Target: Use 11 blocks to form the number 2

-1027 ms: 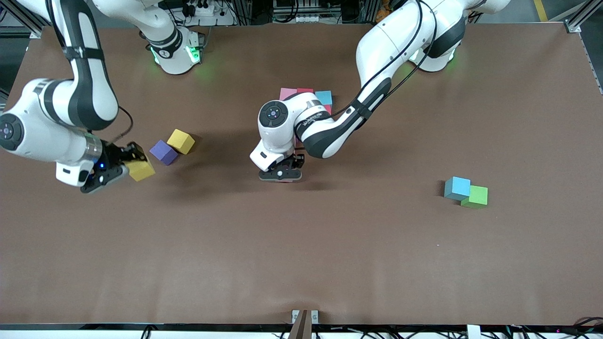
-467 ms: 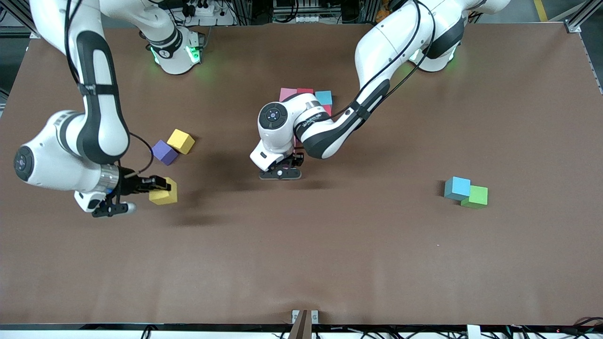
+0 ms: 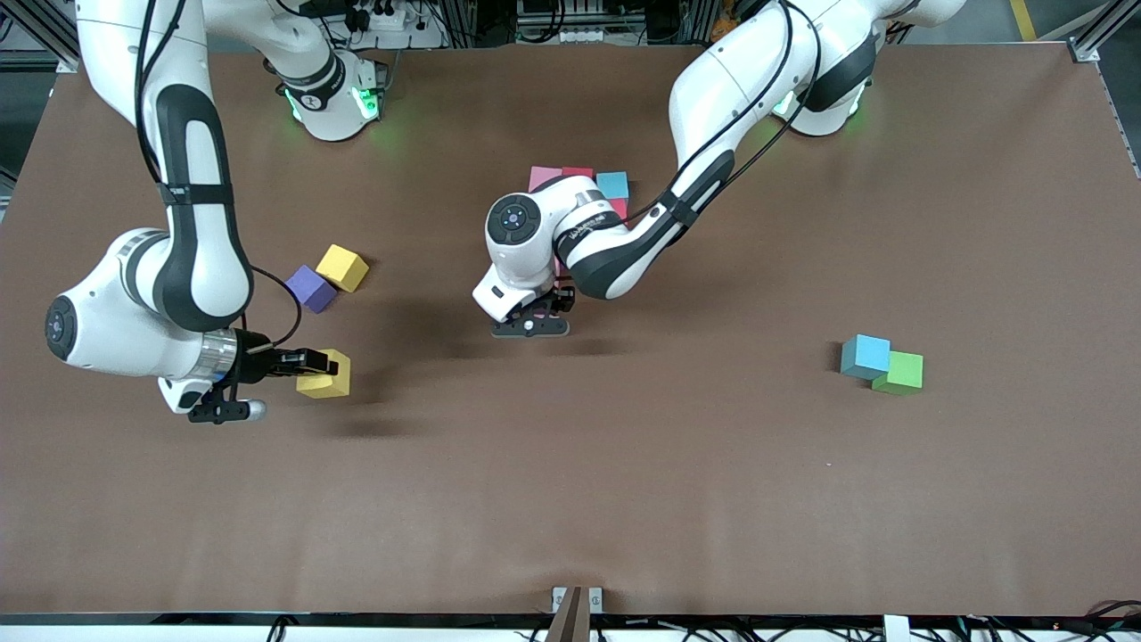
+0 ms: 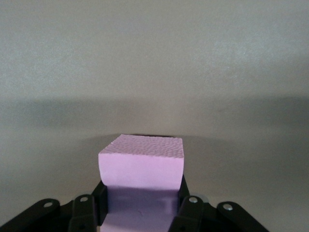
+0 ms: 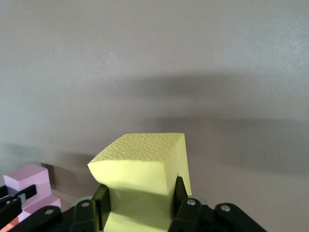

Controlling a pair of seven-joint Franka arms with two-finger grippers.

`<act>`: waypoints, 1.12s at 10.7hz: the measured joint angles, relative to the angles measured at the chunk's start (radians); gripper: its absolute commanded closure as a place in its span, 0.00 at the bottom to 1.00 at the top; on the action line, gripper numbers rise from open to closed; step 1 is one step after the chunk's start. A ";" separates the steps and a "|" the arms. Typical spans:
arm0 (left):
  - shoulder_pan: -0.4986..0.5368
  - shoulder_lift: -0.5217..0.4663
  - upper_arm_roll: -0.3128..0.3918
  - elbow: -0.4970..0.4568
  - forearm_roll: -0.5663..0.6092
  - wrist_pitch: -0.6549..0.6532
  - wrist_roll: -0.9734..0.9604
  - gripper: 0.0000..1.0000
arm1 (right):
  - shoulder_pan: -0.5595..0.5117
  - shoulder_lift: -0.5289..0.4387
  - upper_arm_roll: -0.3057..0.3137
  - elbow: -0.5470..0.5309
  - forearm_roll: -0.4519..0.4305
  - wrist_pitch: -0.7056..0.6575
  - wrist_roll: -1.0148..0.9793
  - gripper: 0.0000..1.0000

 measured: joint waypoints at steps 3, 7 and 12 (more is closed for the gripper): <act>-0.005 0.003 0.000 -0.001 -0.006 -0.015 0.000 0.87 | -0.002 0.001 -0.001 0.000 0.005 -0.005 0.001 0.78; -0.010 0.007 0.000 -0.002 -0.009 -0.015 0.000 0.78 | -0.007 0.004 -0.002 -0.001 0.005 -0.007 0.002 0.78; -0.012 0.012 0.001 -0.006 -0.009 -0.016 0.000 0.71 | -0.020 0.005 -0.004 -0.001 0.005 -0.015 0.002 0.78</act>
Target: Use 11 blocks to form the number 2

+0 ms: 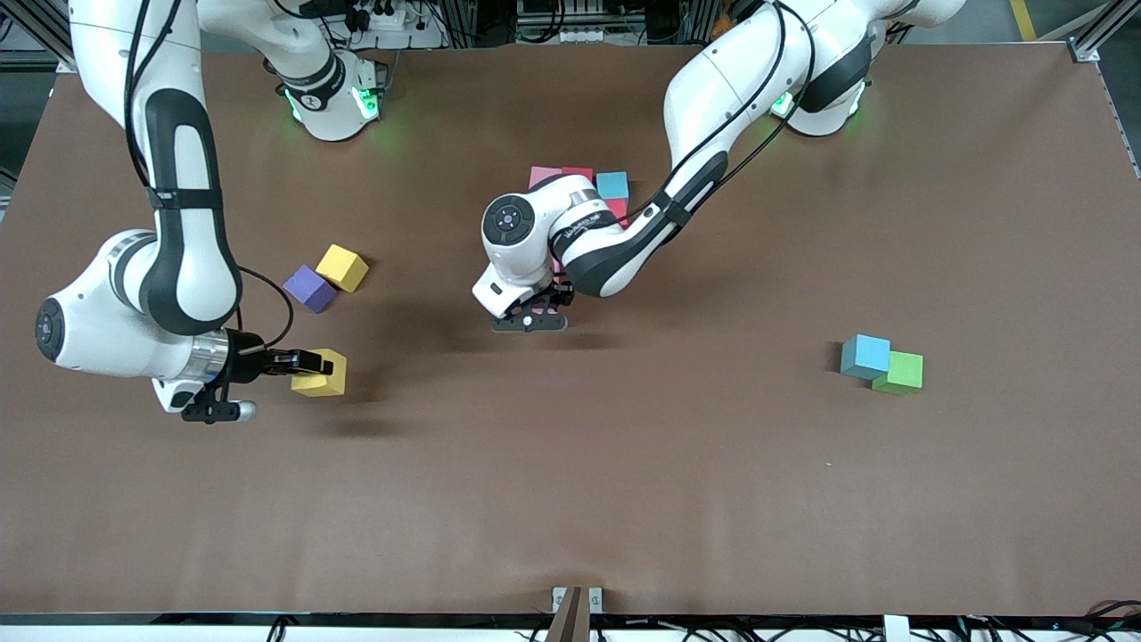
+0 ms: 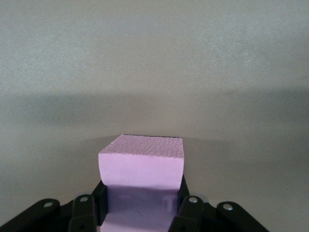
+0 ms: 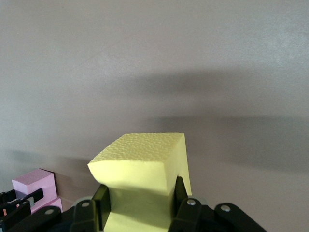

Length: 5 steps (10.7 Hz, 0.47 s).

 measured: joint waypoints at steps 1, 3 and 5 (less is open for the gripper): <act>0.000 0.000 0.000 -0.002 0.000 0.000 0.000 0.66 | -0.001 0.000 0.000 0.000 0.000 -0.002 0.000 0.78; 0.000 0.001 0.000 -0.002 0.000 0.000 0.000 0.24 | -0.001 0.001 0.000 0.000 0.000 -0.002 0.000 0.77; -0.001 0.001 0.000 -0.003 0.000 -0.001 0.000 0.00 | -0.001 0.001 0.000 0.000 0.000 -0.002 0.000 0.77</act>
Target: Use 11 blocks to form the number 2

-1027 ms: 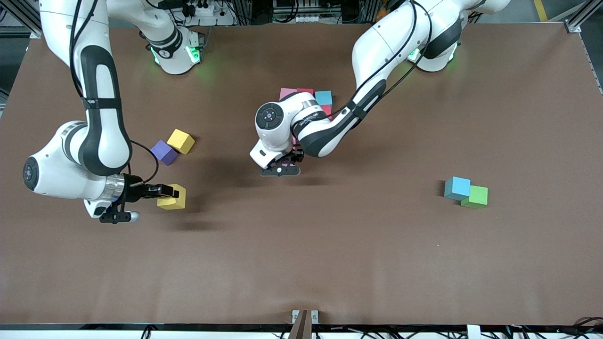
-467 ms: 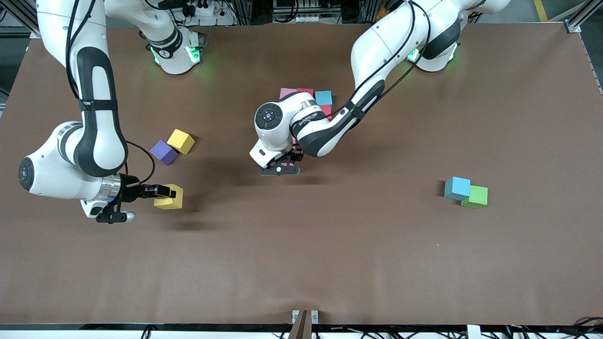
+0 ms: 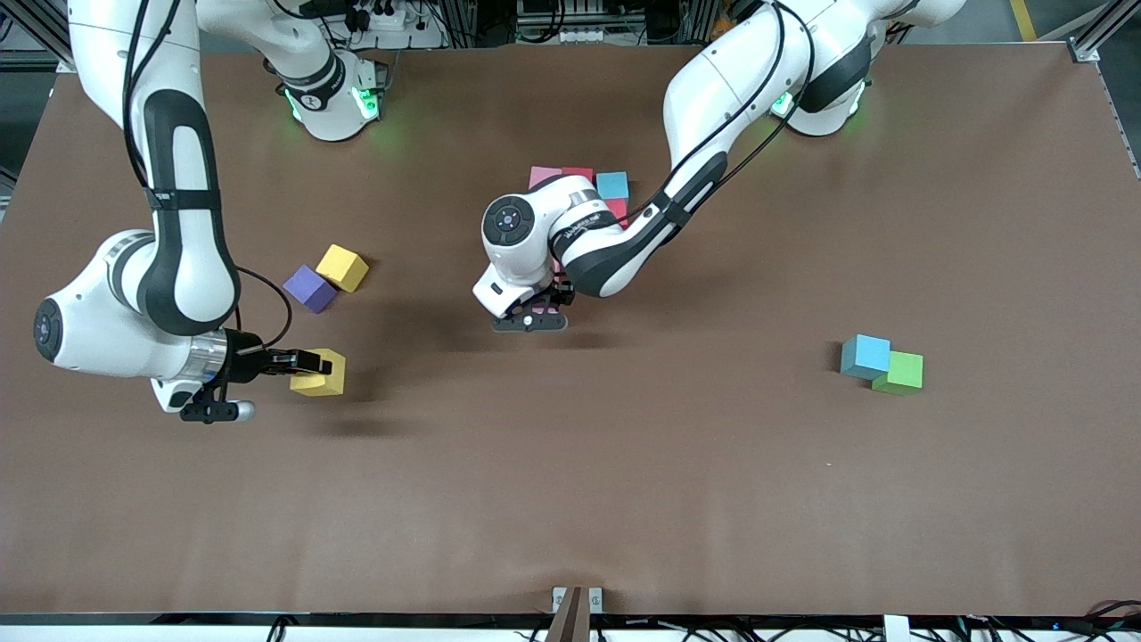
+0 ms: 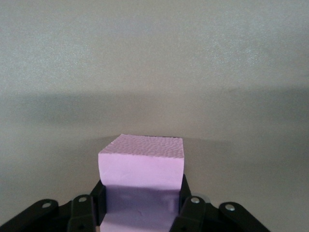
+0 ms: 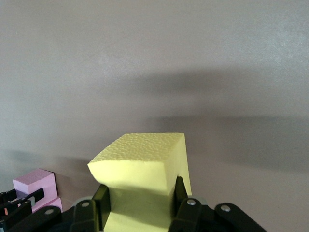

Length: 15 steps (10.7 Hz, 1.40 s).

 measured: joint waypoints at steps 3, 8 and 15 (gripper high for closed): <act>-0.007 0.001 0.000 -0.008 0.000 -0.001 0.000 0.00 | 0.000 0.000 0.000 0.000 0.000 0.000 0.000 0.77; -0.008 0.001 0.009 -0.019 0.000 -0.001 0.000 0.00 | 0.000 0.000 0.000 0.000 0.000 -0.001 0.000 0.77; -0.009 -0.008 0.017 -0.017 0.000 0.000 0.000 0.00 | 0.000 0.000 0.000 0.000 0.000 -0.001 0.000 0.77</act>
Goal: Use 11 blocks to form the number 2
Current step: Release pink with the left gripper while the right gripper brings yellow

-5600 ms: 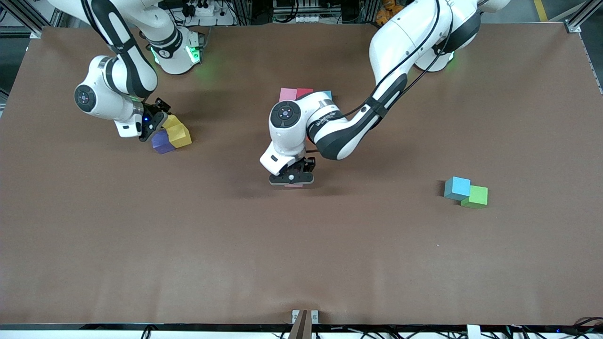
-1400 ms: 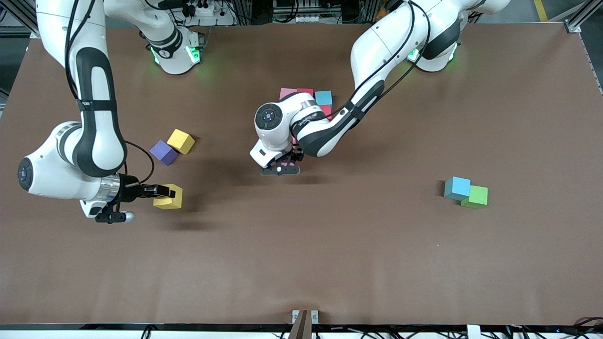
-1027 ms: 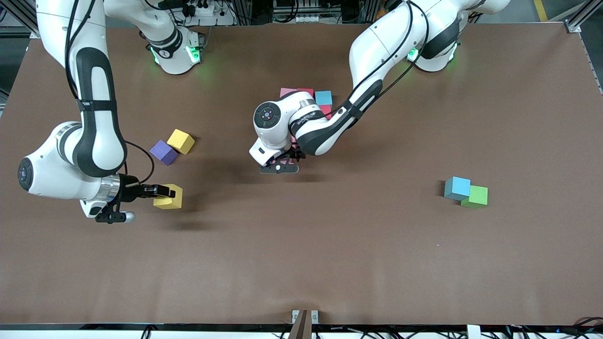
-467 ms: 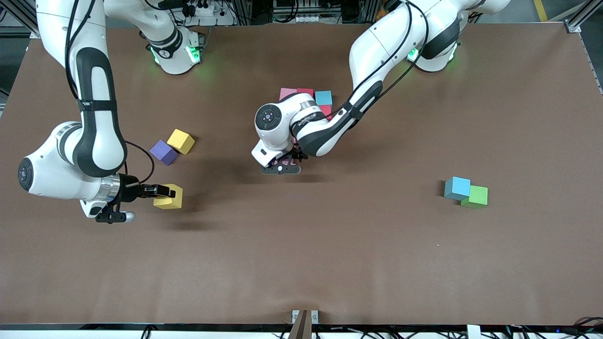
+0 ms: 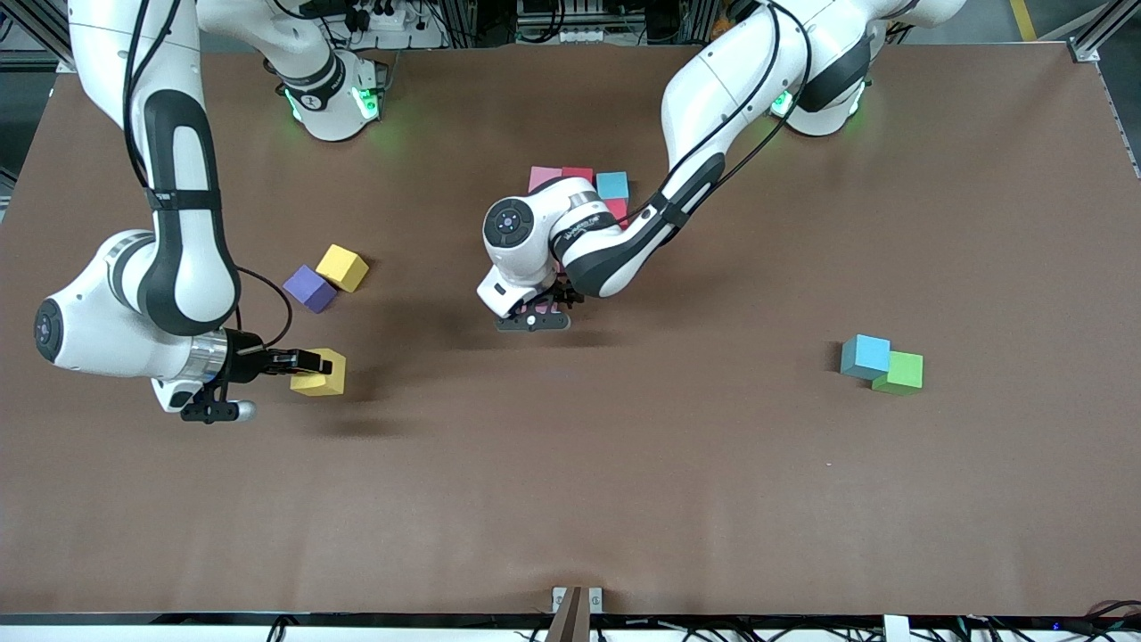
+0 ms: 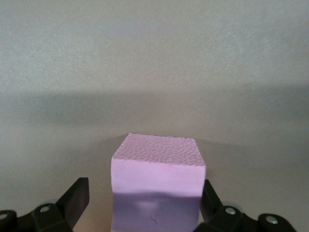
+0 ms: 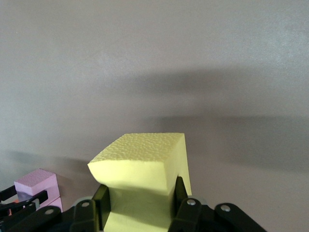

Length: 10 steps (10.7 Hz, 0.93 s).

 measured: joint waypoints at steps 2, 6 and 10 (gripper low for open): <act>0.001 -0.031 -0.001 0.009 0.000 -0.018 0.000 0.00 | 0.000 0.000 0.000 0.001 0.000 0.000 -0.001 0.77; 0.091 -0.179 0.003 0.028 0.000 -0.173 0.000 0.00 | 0.032 0.000 0.006 0.031 -0.009 -0.007 -0.021 0.80; 0.272 -0.287 0.005 0.025 0.000 -0.426 0.043 0.00 | 0.189 0.006 0.011 0.055 -0.011 -0.003 -0.124 0.87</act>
